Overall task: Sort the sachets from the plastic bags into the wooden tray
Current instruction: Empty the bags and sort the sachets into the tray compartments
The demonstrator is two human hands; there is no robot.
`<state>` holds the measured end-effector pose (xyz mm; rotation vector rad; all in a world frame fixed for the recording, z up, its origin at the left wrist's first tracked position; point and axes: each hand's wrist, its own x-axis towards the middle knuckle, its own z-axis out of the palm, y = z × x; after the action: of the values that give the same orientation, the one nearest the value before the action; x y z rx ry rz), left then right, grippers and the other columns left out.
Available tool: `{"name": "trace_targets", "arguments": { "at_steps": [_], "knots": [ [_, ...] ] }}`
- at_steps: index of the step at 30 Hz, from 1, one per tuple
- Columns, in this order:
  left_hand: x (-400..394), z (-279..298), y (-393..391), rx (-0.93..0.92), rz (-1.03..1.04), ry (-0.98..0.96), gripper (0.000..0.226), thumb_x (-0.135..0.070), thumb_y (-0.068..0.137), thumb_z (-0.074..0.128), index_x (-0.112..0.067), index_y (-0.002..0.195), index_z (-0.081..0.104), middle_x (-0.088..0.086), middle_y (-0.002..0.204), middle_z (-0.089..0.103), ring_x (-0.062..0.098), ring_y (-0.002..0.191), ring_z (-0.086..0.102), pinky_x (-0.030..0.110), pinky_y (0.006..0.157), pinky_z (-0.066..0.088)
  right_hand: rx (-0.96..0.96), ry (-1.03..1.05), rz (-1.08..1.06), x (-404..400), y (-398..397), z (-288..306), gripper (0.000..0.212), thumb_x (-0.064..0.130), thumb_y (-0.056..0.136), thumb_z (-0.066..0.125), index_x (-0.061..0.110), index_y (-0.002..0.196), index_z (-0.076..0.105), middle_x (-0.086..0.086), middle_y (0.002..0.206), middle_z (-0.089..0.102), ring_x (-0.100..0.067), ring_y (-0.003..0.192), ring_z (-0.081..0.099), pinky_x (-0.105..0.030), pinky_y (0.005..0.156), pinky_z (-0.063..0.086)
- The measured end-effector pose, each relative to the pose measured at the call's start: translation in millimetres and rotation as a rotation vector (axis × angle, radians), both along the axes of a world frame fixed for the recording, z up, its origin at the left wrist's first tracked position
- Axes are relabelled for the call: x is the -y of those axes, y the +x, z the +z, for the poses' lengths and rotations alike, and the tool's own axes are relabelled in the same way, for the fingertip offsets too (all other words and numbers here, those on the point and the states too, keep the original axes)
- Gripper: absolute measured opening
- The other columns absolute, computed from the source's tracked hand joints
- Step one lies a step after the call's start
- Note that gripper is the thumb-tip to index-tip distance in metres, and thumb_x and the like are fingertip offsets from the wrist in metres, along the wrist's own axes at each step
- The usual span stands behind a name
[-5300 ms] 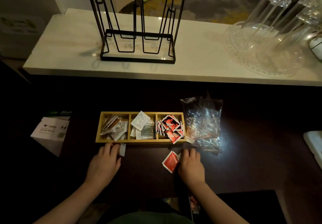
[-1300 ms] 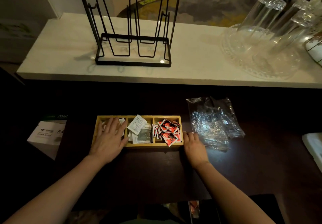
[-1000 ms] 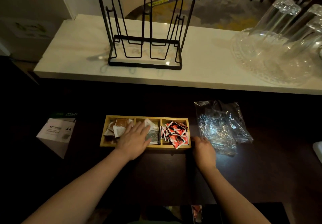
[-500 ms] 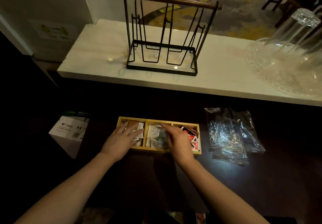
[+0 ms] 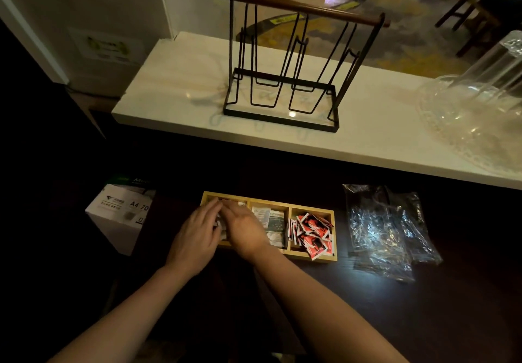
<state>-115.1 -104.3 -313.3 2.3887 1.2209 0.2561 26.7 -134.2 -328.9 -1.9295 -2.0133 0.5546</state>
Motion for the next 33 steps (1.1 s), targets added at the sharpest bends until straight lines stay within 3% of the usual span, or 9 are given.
{"name": "trace_targets", "arguments": {
  "at_steps": [4, 8, 16, 18, 20, 22, 26, 30, 33],
  "knots": [
    [2, -6, 3, -0.150, -0.069, 0.017, 0.057, -0.036, 0.096, 0.031, -0.020, 0.150, 0.018, -0.001, 0.157, 0.025, 0.015, 0.144, 0.024, 0.036, 0.116, 0.027, -0.067, 0.011, 0.036, 1, 1, 7, 0.061, 0.002, 0.080, 0.059, 0.004, 0.139, 0.041, -0.016, 0.144, 0.045, -0.029, 0.134, 0.040, -0.041, 0.113, 0.032],
    [-12, -10, 0, -0.260, -0.104, 0.076, 0.059, -0.044, 0.092, 0.020, -0.021, 0.144, 0.035, -0.001, 0.148, 0.040, 0.016, 0.136, 0.038, 0.038, 0.112, 0.032, -0.203, 0.092, -0.208, 22, 32, 22, 0.046, 0.008, 0.086, 0.056, 0.018, 0.130, 0.050, -0.002, 0.134, 0.053, -0.018, 0.121, 0.051, -0.028, 0.101, 0.043],
    [-7, -2, 20, -0.279, -0.012, 0.093, 0.069, -0.051, 0.086, 0.016, -0.011, 0.132, 0.048, 0.010, 0.140, 0.047, 0.028, 0.137, 0.034, 0.049, 0.114, 0.022, 0.177, 0.269, -0.850, 89, 193, 43, 0.037, 0.002, 0.071, 0.052, 0.004, 0.105, 0.065, -0.018, 0.106, 0.063, -0.036, 0.098, 0.058, -0.044, 0.087, 0.048],
    [0, 5, 25, -0.259, -0.011, 0.111, 0.067, -0.050, 0.087, 0.018, -0.009, 0.131, 0.050, 0.013, 0.139, 0.047, 0.029, 0.136, 0.035, 0.050, 0.114, 0.023, 0.285, 0.174, -0.972, 118, 231, 38, 0.036, 0.010, 0.076, 0.053, 0.003, 0.110, 0.062, -0.024, 0.115, 0.060, -0.043, 0.103, 0.056, -0.051, 0.089, 0.047],
    [6, 10, 29, -0.227, -0.036, 0.134, 0.062, -0.047, 0.089, 0.022, -0.009, 0.131, 0.049, 0.013, 0.139, 0.047, 0.029, 0.135, 0.036, 0.049, 0.113, 0.025, 0.244, -0.058, -1.090, 142, 256, 26, 0.045, 0.028, 0.084, 0.061, 0.016, 0.126, 0.054, -0.023, 0.137, 0.045, -0.042, 0.122, 0.046, -0.057, 0.102, 0.036],
    [11, 16, 35, -0.185, -0.055, 0.140, 0.060, -0.045, 0.090, 0.024, -0.010, 0.131, 0.049, 0.012, 0.138, 0.047, 0.028, 0.134, 0.036, 0.047, 0.112, 0.029, 0.051, -0.259, -1.037, 160, 267, 15, 0.061, 0.044, 0.083, 0.064, 0.031, 0.138, 0.042, -0.019, 0.152, 0.024, -0.042, 0.132, 0.038, -0.058, 0.106, 0.033],
    [24, 29, 52, -0.109, -0.106, 0.156, 0.053, -0.040, 0.091, 0.026, -0.009, 0.122, 0.056, 0.013, 0.134, 0.050, 0.028, 0.131, 0.038, 0.047, 0.107, 0.034, -0.180, -0.392, -0.804, 170, 251, -1, 0.079, 0.050, 0.073, 0.071, 0.040, 0.142, 0.034, -0.014, 0.159, 0.004, -0.039, 0.143, 0.018, -0.052, 0.113, 0.029],
    [36, 31, 64, -0.070, -0.173, 0.162, 0.047, -0.038, 0.093, 0.029, -0.013, 0.120, 0.057, 0.011, 0.134, 0.049, 0.026, 0.132, 0.034, 0.045, 0.108, 0.030, -0.012, -0.609, -0.641, 163, 232, -8, 0.095, 0.063, 0.067, 0.070, 0.051, 0.144, 0.014, -0.005, 0.160, -0.013, -0.034, 0.145, -0.014, -0.070, 0.108, 0.009],
    [47, 29, 70, -0.066, -0.205, 0.144, 0.049, -0.042, 0.093, 0.028, -0.015, 0.120, 0.058, 0.009, 0.135, 0.049, 0.023, 0.134, 0.033, 0.042, 0.110, 0.028, 0.101, -0.685, -0.527, 160, 219, -7, 0.100, 0.042, 0.076, 0.071, 0.047, 0.147, 0.000, -0.006, 0.158, -0.021, -0.038, 0.143, -0.020, -0.073, 0.107, 0.009]
  ]
}}
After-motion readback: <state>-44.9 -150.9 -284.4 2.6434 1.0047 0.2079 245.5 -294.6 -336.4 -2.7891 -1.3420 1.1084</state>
